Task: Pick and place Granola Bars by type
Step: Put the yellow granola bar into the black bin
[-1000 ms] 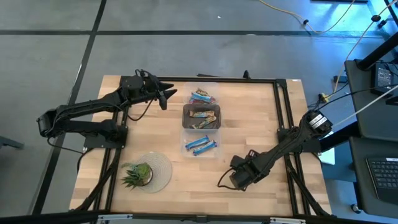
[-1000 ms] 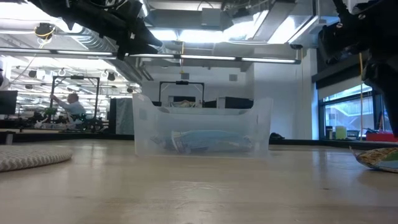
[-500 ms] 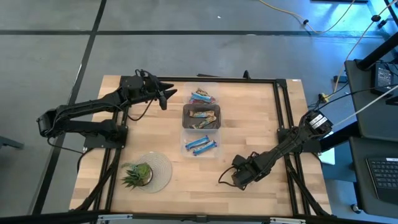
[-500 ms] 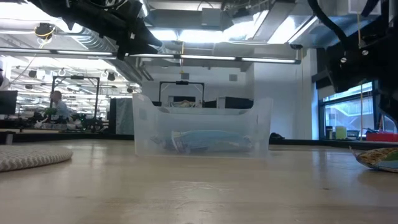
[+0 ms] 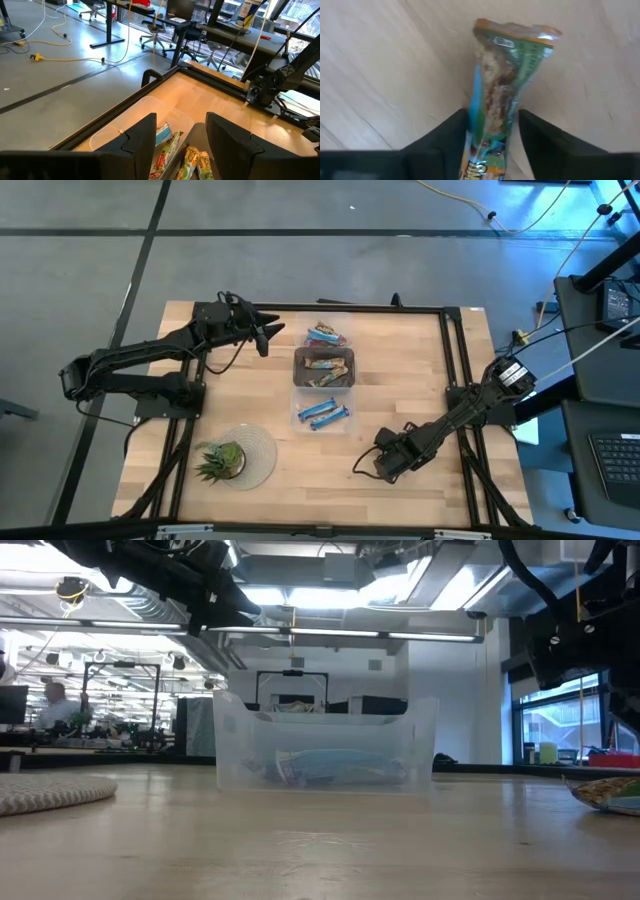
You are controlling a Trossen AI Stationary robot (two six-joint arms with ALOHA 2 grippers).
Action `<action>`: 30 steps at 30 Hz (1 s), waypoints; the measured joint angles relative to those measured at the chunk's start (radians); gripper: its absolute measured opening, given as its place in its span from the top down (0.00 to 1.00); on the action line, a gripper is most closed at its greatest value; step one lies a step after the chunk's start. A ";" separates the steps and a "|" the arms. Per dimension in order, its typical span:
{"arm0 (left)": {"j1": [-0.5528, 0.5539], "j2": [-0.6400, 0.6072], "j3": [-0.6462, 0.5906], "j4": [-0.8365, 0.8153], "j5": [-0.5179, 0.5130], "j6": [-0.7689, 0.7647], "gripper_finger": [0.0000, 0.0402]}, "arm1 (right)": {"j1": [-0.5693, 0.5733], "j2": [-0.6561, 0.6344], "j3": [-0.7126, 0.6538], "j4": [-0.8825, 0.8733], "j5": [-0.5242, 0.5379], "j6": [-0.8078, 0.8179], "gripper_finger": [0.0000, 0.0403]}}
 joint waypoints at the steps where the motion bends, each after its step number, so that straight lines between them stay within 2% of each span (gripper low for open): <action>1: 0.000 0.000 0.000 0.000 0.000 0.000 0.59 | 0.000 0.000 0.000 0.000 0.000 0.000 0.58; 10: 0.000 0.000 0.000 0.000 -0.003 0.000 0.59 | 0.000 -0.021 -0.005 0.003 0.021 0.001 0.75; 17: 0.000 0.000 0.000 0.000 -0.003 0.000 0.59 | -0.005 -0.066 -0.006 -0.002 0.074 0.001 0.81; 21: 0.000 0.000 0.000 0.000 -0.003 0.000 0.59 | -0.011 -0.125 -0.005 -0.047 0.145 0.003 0.82; 26: 0.000 0.000 0.000 0.000 -0.002 0.000 0.60 | -0.067 -0.259 -0.005 -0.171 0.265 0.001 0.82; 30: 0.000 0.000 0.000 0.001 -0.002 0.000 0.59 | -0.165 -0.385 -0.004 -0.186 0.391 -0.129 0.82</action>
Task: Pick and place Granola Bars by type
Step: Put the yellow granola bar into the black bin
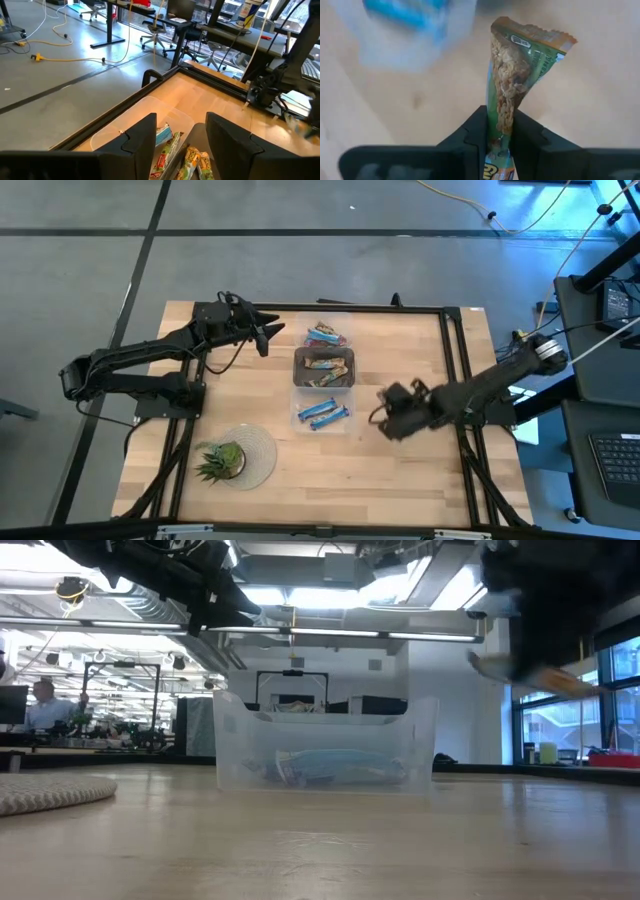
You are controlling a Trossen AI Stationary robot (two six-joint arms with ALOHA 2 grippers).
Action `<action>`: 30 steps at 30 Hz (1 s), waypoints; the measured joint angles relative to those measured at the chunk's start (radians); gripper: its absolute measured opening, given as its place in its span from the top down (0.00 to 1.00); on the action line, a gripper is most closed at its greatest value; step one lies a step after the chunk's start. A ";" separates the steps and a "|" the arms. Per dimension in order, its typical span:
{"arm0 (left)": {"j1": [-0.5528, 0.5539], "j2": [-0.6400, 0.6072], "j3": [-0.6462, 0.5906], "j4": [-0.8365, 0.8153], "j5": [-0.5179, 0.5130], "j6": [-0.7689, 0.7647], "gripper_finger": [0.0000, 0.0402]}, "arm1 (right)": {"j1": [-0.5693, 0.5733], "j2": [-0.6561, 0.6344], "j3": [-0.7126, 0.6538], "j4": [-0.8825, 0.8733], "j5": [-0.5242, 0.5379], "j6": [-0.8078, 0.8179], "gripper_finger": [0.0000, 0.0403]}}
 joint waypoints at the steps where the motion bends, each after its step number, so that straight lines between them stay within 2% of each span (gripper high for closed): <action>1: 0.000 0.000 0.000 0.000 0.000 0.000 0.59 | -0.032 -0.028 0.000 0.014 0.030 -0.058 0.82; 3: 0.000 0.000 0.000 0.000 0.001 0.000 0.59 | -0.105 -0.074 0.000 0.075 0.066 -0.201 0.82; 6: 0.000 0.000 0.000 0.000 0.003 0.000 0.59 | -0.224 -0.106 0.001 0.241 0.057 -0.468 0.82; 10: 0.000 0.000 0.000 0.000 0.003 0.000 0.59 | -0.375 -0.084 0.002 0.524 -0.068 -0.821 0.82; 13: 0.000 0.000 0.000 0.000 0.003 -0.004 0.59 | -0.480 -0.038 0.002 0.669 -0.184 -0.991 0.82; 17: 0.000 0.000 0.000 0.000 0.004 -0.011 0.59 | -0.588 0.046 0.002 0.783 -0.303 -1.093 0.82; 21: 0.000 0.000 0.000 0.000 0.004 -0.022 0.59 | -0.642 0.151 0.003 0.842 -0.413 -1.153 0.82; 30: 0.000 0.000 0.000 0.000 0.005 -0.037 0.59 | -0.658 0.335 0.086 0.844 -0.423 -1.201 0.82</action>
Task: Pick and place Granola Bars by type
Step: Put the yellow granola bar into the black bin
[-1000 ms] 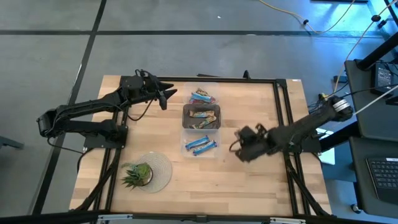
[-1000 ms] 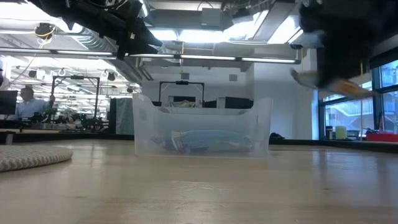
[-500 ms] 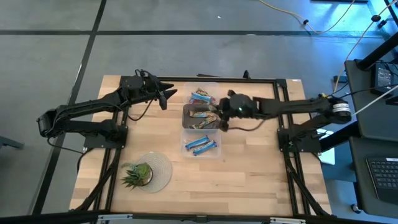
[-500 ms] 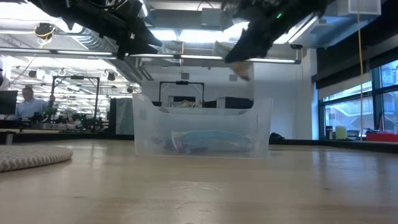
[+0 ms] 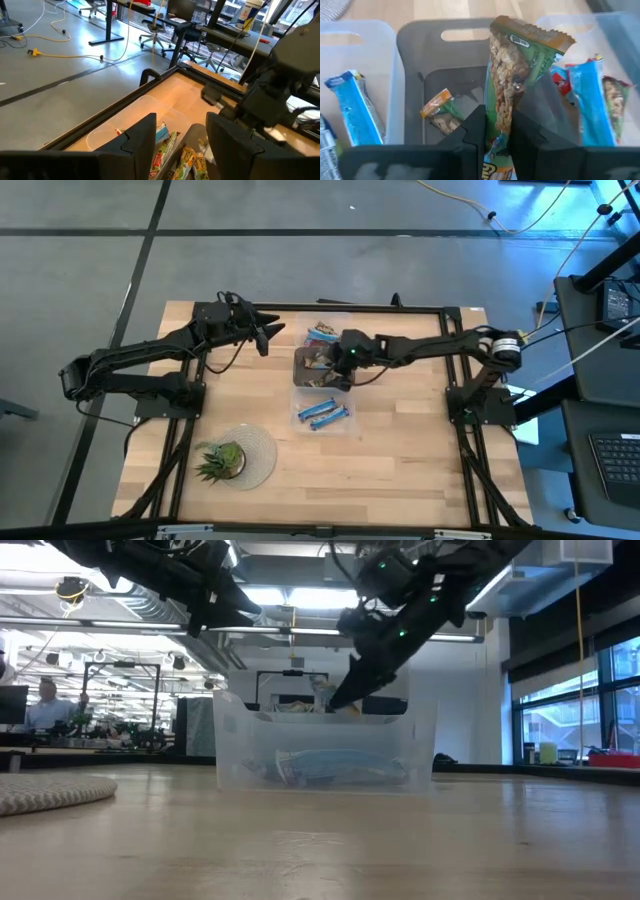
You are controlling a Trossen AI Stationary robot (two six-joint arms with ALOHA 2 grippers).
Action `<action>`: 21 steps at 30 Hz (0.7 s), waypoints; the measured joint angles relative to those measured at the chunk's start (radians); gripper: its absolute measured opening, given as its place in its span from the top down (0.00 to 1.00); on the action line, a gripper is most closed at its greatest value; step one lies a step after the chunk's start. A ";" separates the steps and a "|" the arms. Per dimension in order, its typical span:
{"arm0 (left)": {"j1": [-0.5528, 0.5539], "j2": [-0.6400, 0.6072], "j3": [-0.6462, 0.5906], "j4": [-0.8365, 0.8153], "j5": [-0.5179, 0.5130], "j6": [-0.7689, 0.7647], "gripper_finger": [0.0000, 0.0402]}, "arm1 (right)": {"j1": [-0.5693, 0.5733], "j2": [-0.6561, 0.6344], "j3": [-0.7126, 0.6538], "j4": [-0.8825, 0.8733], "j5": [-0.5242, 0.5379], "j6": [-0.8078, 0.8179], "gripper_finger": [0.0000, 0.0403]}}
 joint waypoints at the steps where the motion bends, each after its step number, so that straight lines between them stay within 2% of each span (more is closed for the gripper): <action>1: 0.000 0.000 0.000 0.000 0.000 0.000 0.59 | 0.000 0.013 0.008 -0.004 0.000 0.000 0.82; 10: 0.000 0.000 0.000 0.000 0.000 0.000 0.60 | 0.000 0.079 0.037 -0.008 0.001 -0.174 0.82; 15: 0.000 0.000 0.000 0.000 0.000 0.001 0.59 | 0.000 0.079 0.038 -0.009 0.003 -0.215 0.82; 21: 0.000 0.000 0.000 0.000 0.000 0.001 0.60 | 0.000 0.076 0.038 0.075 0.003 -0.243 0.82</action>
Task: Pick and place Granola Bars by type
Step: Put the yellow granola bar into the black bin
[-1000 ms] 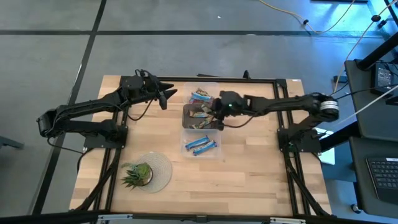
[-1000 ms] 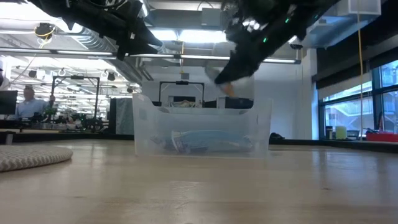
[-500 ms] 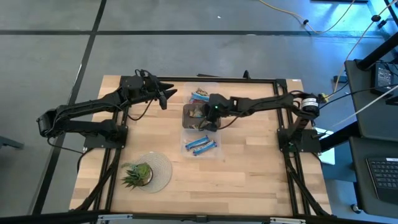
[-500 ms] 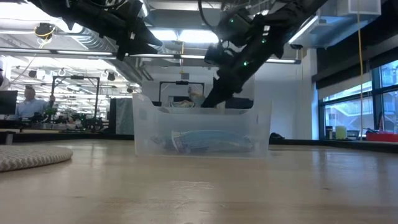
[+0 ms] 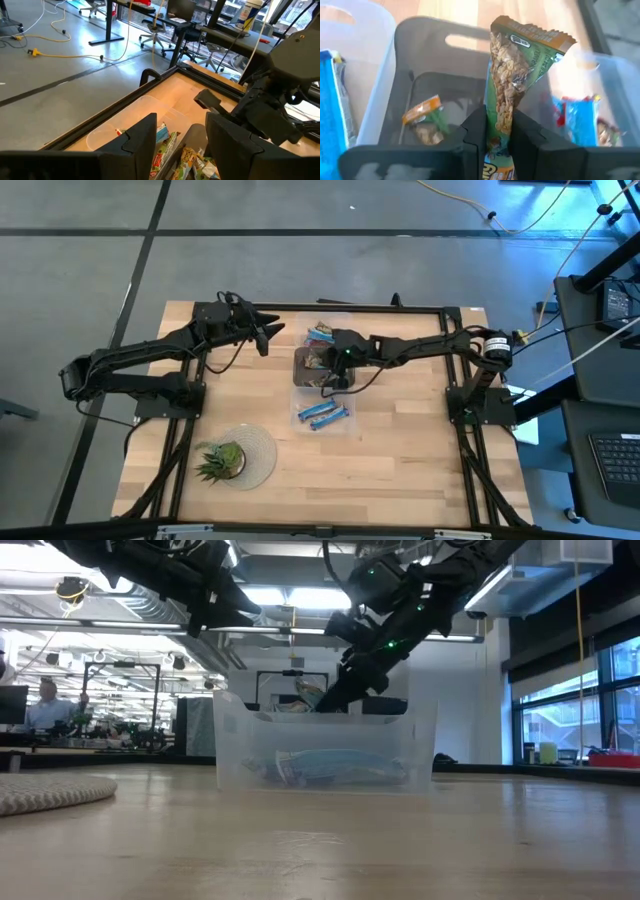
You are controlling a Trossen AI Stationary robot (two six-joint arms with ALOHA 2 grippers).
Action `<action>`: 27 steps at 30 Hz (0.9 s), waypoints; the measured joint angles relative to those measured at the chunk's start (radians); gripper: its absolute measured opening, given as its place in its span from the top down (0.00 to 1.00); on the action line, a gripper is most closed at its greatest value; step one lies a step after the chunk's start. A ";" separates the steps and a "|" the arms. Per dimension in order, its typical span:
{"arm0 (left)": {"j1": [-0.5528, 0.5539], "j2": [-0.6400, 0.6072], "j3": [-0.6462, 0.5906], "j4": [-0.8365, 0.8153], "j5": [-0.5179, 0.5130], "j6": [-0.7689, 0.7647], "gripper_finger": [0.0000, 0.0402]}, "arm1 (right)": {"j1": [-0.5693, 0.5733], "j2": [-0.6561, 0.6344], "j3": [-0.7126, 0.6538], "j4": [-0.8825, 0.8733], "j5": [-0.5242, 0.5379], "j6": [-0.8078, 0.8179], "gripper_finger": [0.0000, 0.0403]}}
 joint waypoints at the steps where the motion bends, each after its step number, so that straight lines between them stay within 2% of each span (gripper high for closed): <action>1: 0.000 0.000 0.000 0.000 0.000 0.000 0.60 | 0.000 0.000 0.000 0.014 0.000 -0.026 0.82; 9: 0.000 0.000 0.000 0.000 0.000 0.000 0.59 | 0.007 0.000 0.000 0.027 0.000 -0.329 0.82; 27: 0.000 0.000 0.000 0.000 0.000 -0.001 0.59 | 0.021 -0.001 0.000 0.027 0.000 -0.330 0.82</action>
